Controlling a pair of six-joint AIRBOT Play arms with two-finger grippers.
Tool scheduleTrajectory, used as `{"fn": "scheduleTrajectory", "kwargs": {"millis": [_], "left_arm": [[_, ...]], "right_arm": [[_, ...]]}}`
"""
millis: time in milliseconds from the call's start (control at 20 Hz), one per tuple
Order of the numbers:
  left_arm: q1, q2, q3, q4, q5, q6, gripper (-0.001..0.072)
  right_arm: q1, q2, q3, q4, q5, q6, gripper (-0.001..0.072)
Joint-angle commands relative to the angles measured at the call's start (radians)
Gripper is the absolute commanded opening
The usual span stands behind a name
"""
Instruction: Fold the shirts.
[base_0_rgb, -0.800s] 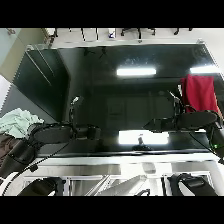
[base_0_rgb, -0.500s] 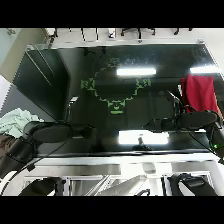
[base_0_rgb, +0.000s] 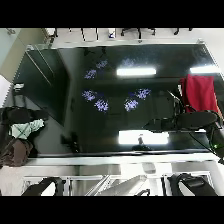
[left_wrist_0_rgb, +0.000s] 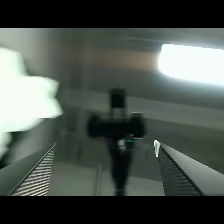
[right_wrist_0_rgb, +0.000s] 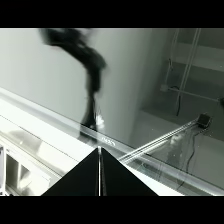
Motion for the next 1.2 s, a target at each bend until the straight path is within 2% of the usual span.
{"fn": "scheduleTrajectory", "kwargs": {"millis": [0,150,400,450,500,550,650,850,1000,1150], "left_arm": [[0.222,-0.176,0.004,0.059,-0.175,0.038,0.0707],[0.271,-0.319,0.004,0.062,-0.277,0.039,0.0707],[0.333,-0.473,0.004,0.061,-0.267,0.038,0.0706],[0.341,-0.482,0.004,0.060,-0.256,0.037,0.0635],[0.341,-0.481,0.005,0.061,-0.245,0.038,0.0314],[0.337,-0.467,0.005,0.060,-0.239,0.039,0.0027],[0.310,-0.418,0.029,0.051,-0.229,0.039,0.0018],[0.166,-0.272,0.232,0.031,-0.079,0.039,0.0018],[-0.033,-0.147,0.414,-0.057,-0.010,0.039,0.0018],[-0.269,-0.057,0.493,-0.152,-0.013,0.037,0.0018]], "right_arm": [[0.001,0.001,0.000,0.000,0.000,0.000,0.0026],[0.001,0.001,0.000,0.000,0.000,0.000,0.0025],[0.001,0.001,0.000,0.000,0.000,0.000,0.0025],[0.001,0.001,0.000,0.000,0.000,0.000,0.0025],[0.001,0.001,0.000,0.000,0.000,0.000,0.0025],[0.001,0.001,0.000,0.000,0.000,0.000,0.0025],[0.001,0.001,0.000,0.000,0.000,0.000,0.0026],[0.001,0.001,0.000,0.000,0.000,0.000,0.0025],[0.001,0.001,0.000,0.000,0.000,0.000,0.0026],[0.001,0.001,0.000,0.000,0.000,0.000,0.0025]]}}
